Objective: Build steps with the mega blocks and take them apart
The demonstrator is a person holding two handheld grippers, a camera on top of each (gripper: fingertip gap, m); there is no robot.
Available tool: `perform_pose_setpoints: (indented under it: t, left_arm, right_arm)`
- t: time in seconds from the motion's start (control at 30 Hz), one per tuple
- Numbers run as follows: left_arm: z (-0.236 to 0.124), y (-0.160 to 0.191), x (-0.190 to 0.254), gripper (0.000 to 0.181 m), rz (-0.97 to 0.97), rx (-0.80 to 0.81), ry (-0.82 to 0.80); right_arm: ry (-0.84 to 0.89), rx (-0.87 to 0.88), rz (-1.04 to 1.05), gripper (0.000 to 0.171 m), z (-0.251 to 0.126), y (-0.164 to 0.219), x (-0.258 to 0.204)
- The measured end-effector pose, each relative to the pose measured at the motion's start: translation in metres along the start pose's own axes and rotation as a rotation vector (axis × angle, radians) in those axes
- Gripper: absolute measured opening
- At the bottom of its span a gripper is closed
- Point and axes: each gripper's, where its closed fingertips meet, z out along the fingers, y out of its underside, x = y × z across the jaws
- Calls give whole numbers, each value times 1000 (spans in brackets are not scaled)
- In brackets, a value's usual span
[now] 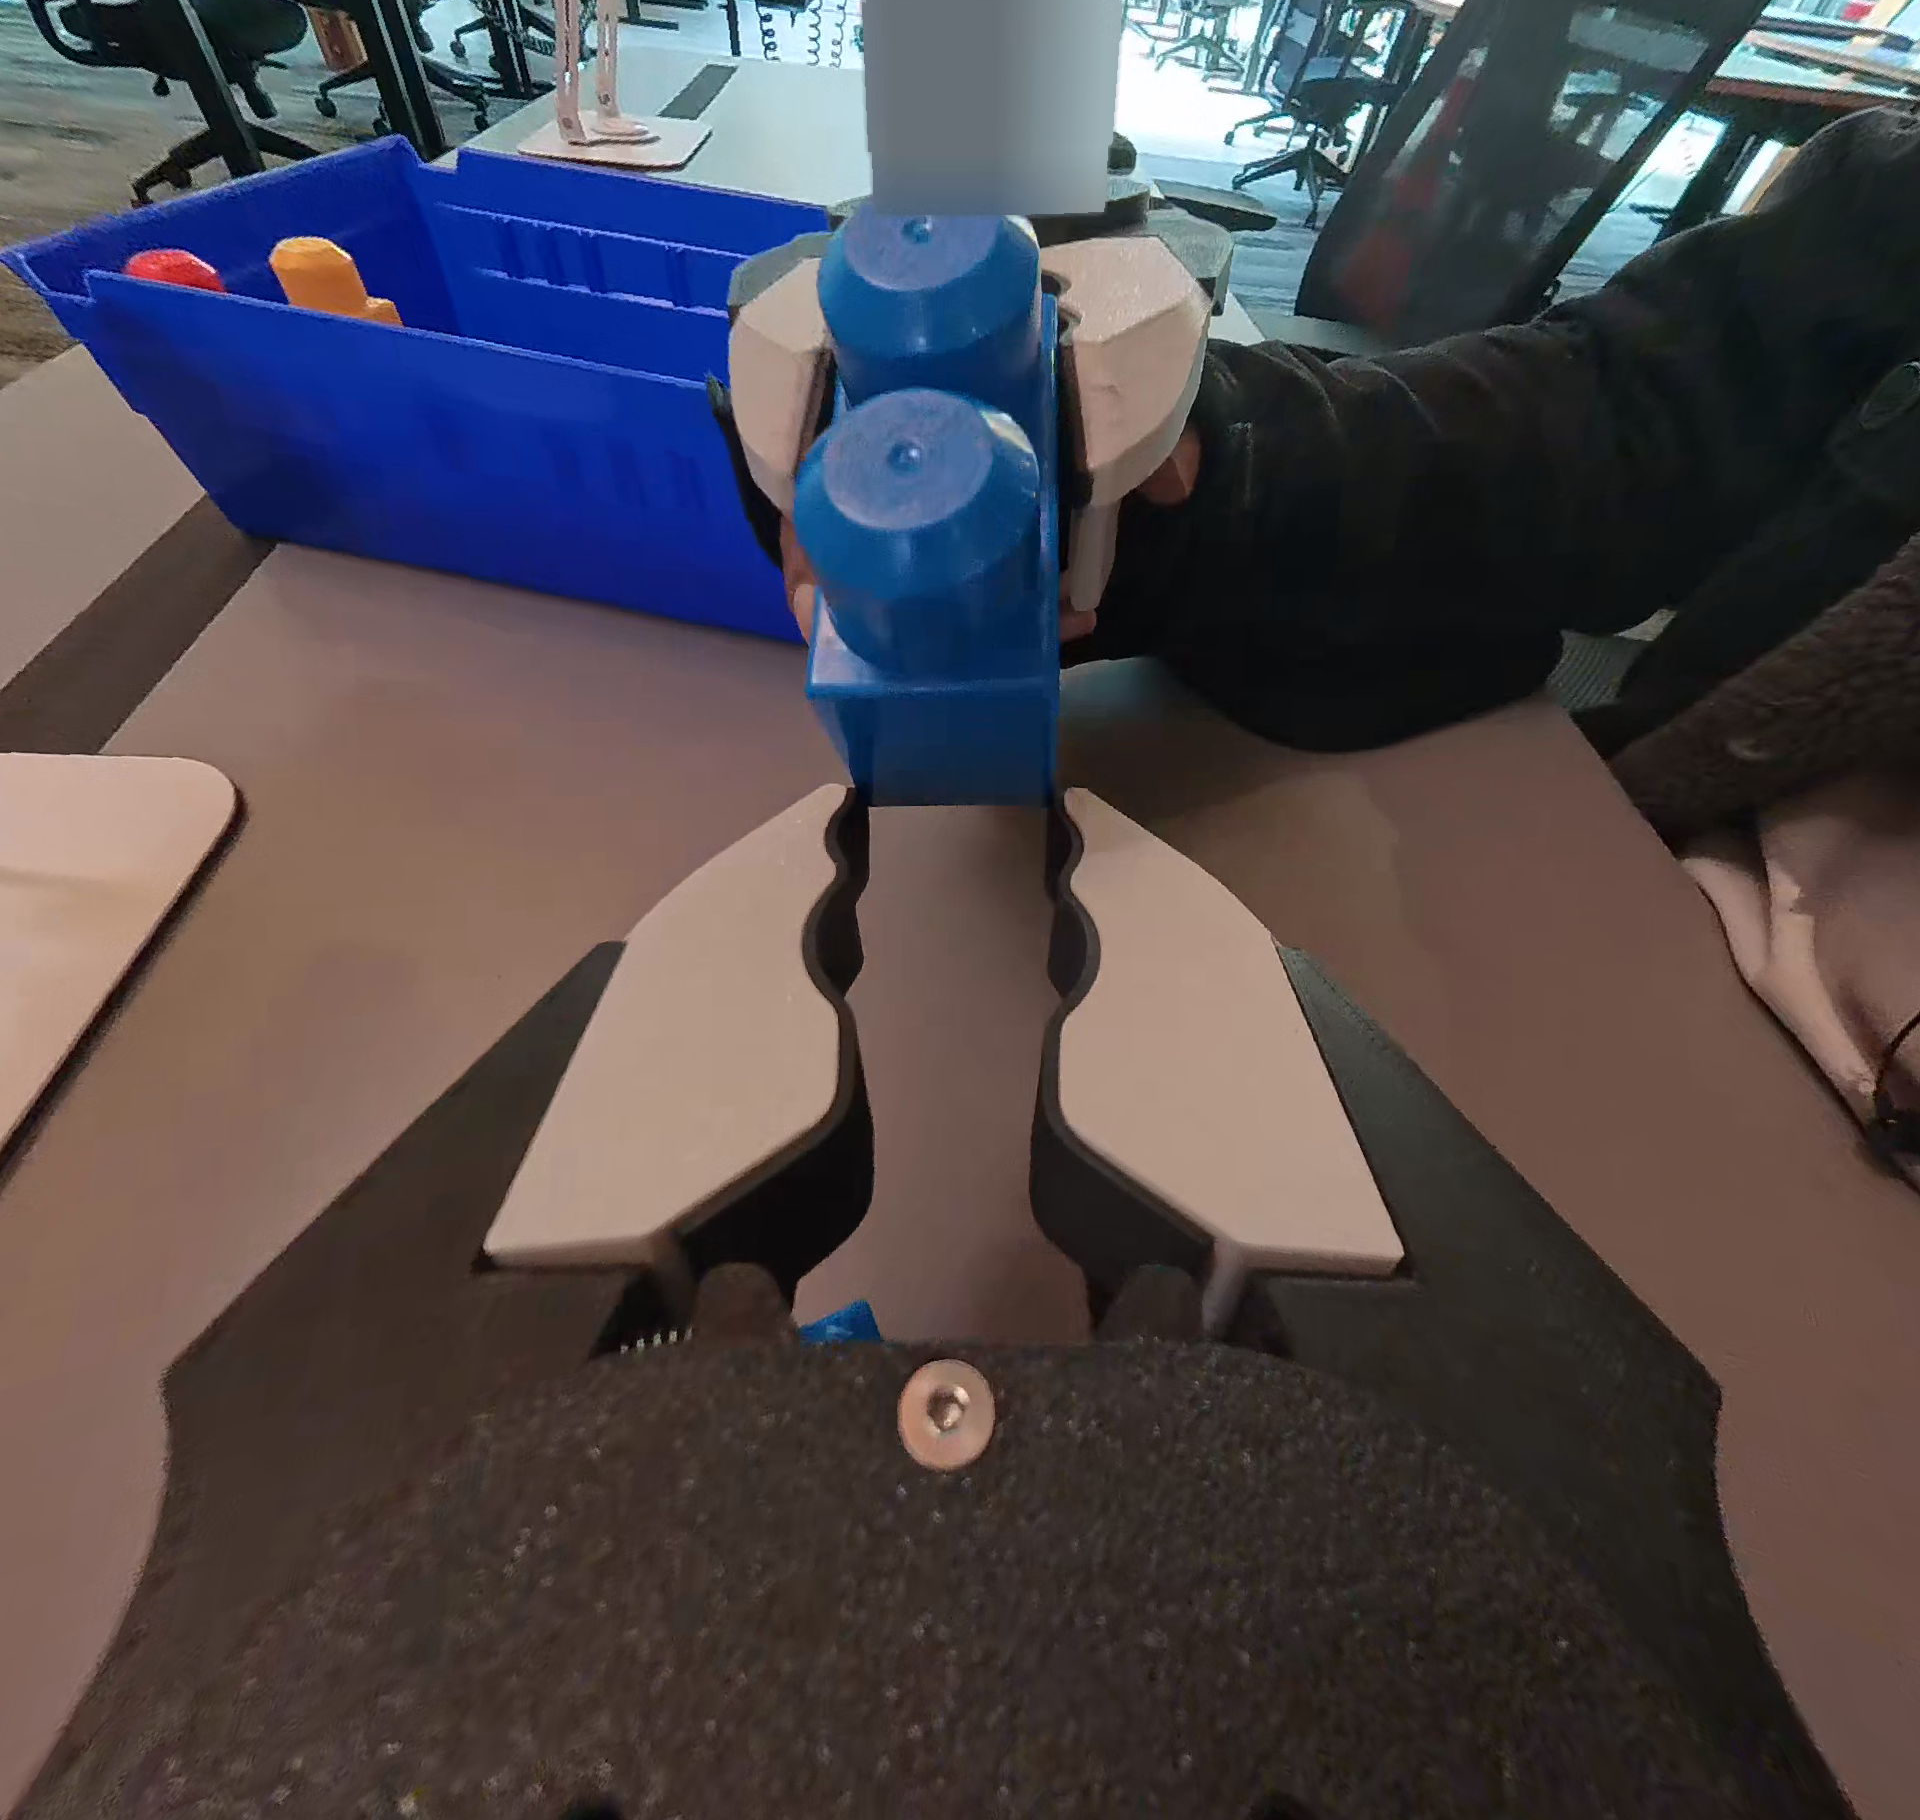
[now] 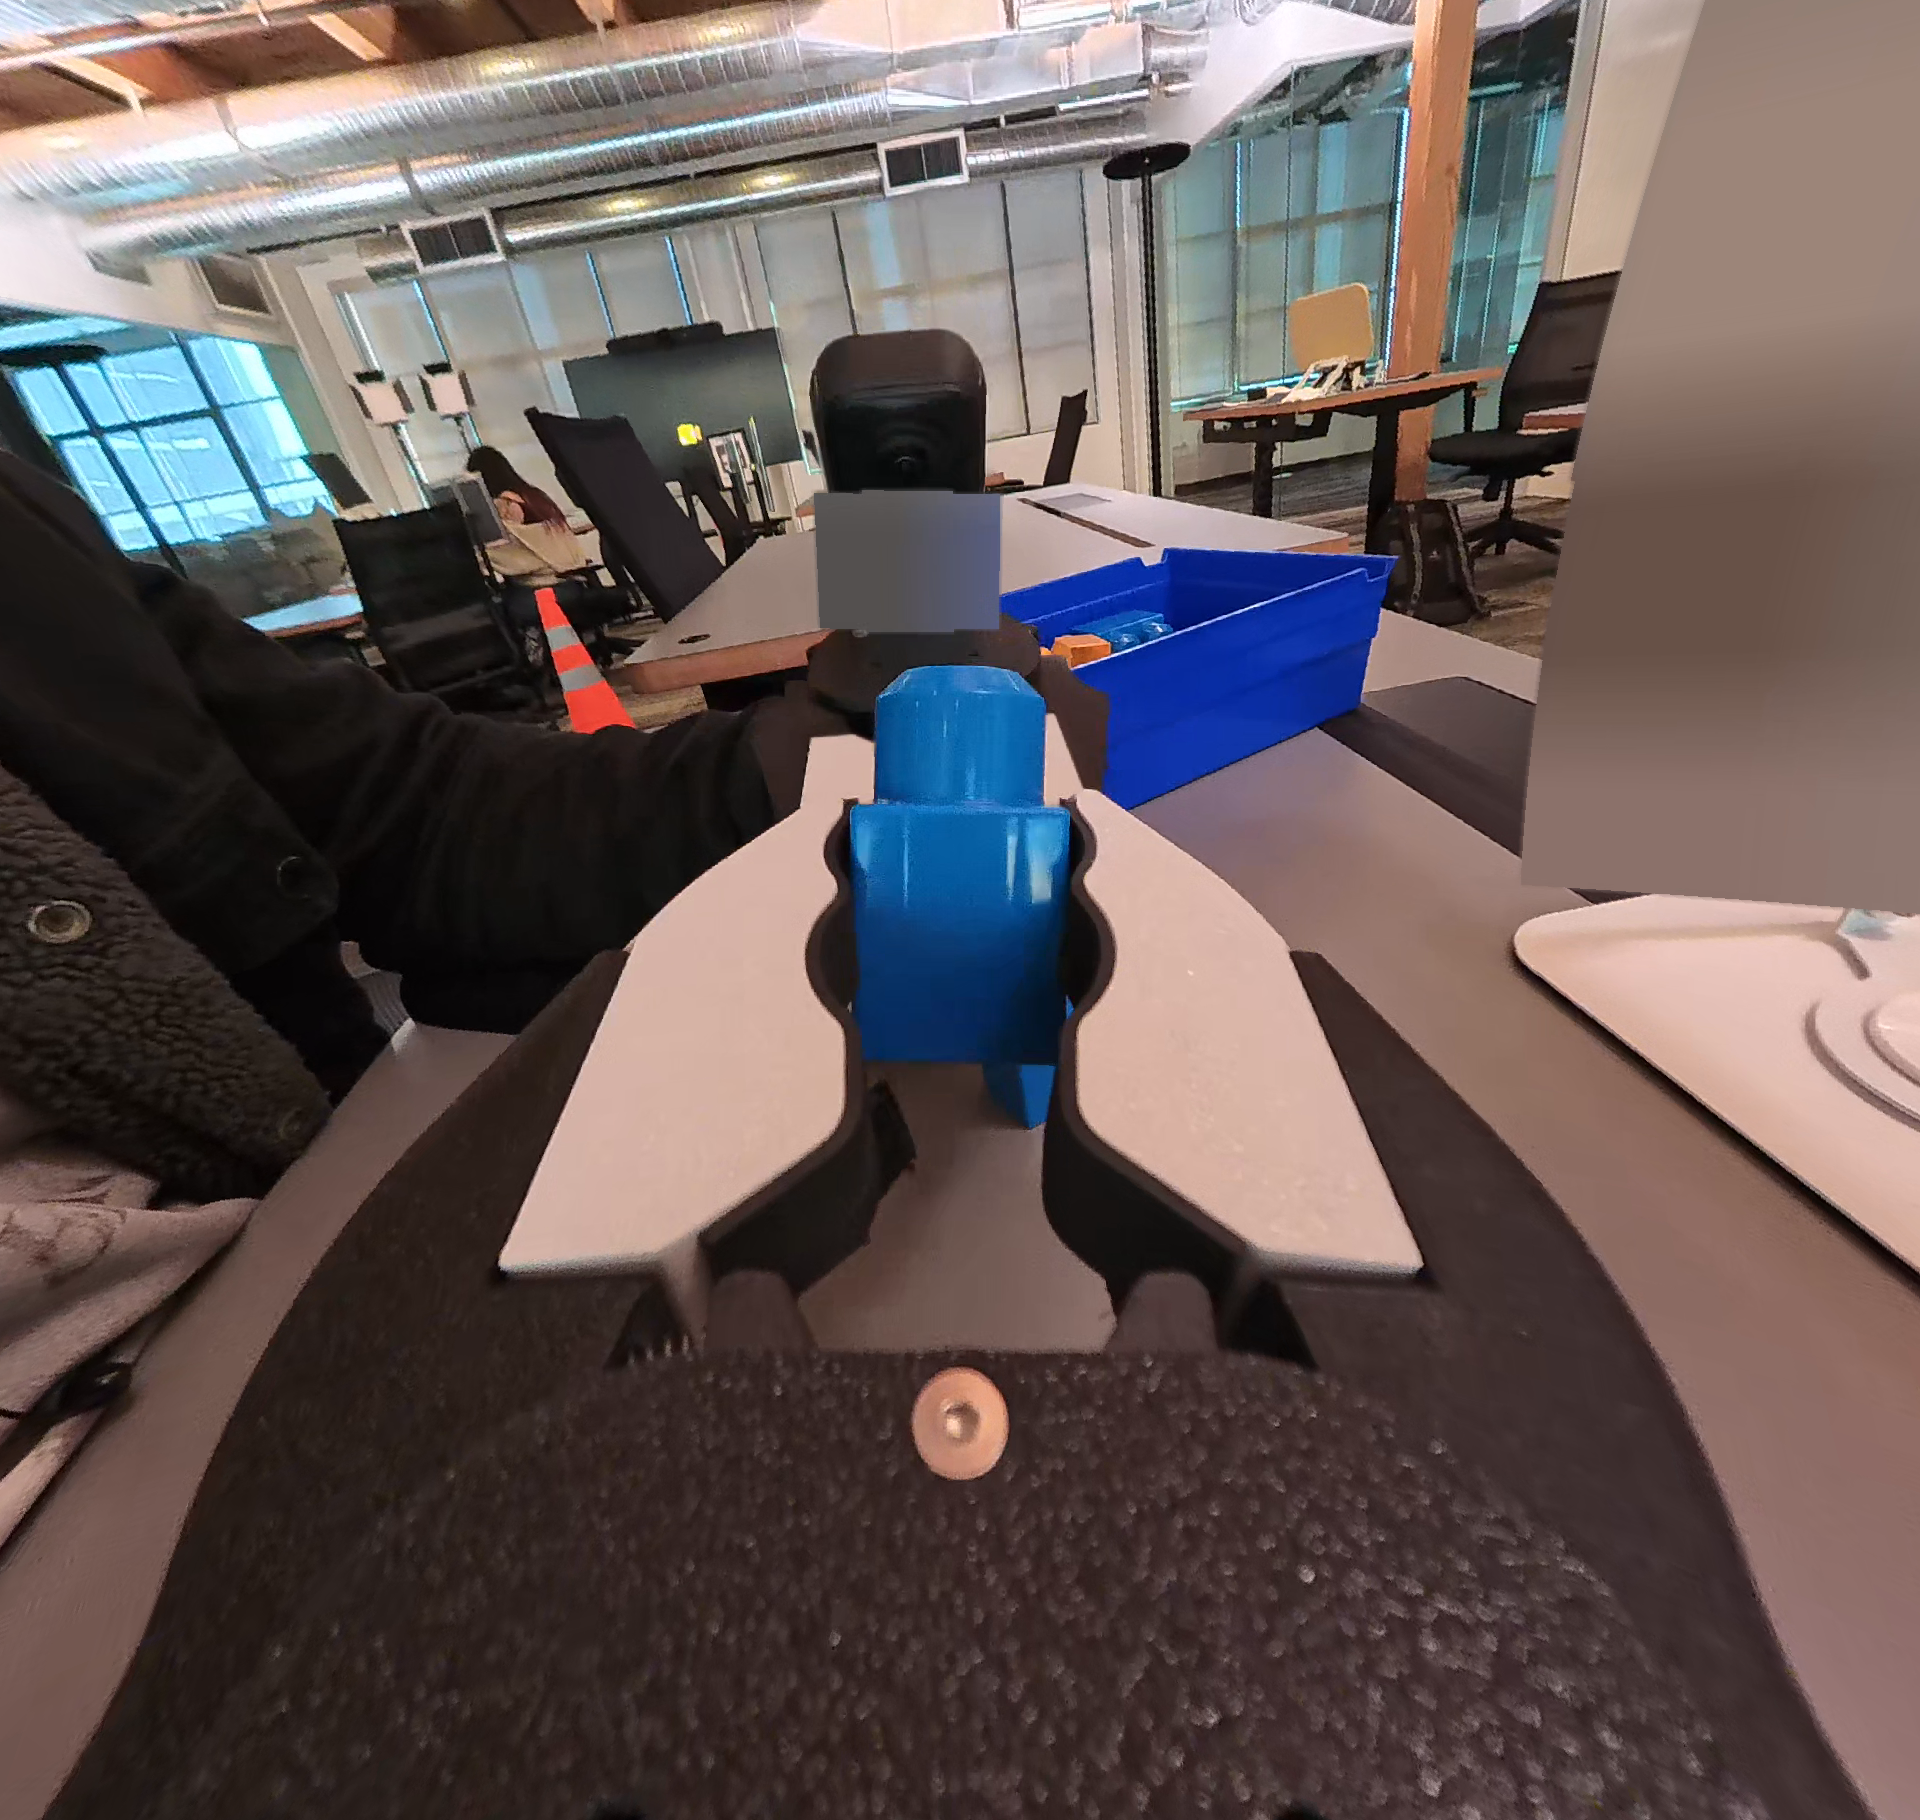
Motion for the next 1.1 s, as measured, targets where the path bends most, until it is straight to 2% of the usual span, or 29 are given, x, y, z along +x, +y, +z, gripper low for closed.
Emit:
perform_pose_setpoints:
  t: [0.2,0.27,0.47,0.5,0.53,0.6,0.83,1.03,1.1]
  left_arm:
    - [-27,-21,-8,32,40,73,-54]
    - [-29,-18,-7,32,93,28,-78]
    - [-27,-16,-8,32,68,34,-66]
    - [-25,-12,-8,29,72,13,-66]
    - [-25,-4,-12,0,96,-32,-92]
    - [-20,6,-8,0,122,-64,-65]
    - [-32,4,-16,13,107,-65,-101]
    - [-38,-11,-12,50,54,16,-77]
    - [-33,-12,-7,55,48,17,-49]
  right_arm:
    - [17,-132,-66,36,0,20,4]
    - [11,-133,-68,36,2,22,2]
    - [16,-123,-53,36,1,20,3]
    - [9,-105,-41,36,1,17,3]
    - [-7,-74,-19,36,0,12,0]
    - [2,-43,-13,36,-2,6,2]
    - [23,-63,-23,36,-6,8,7]
    - [24,-164,-46,36,0,28,8]
    - [26,-212,-68,36,3,38,7]
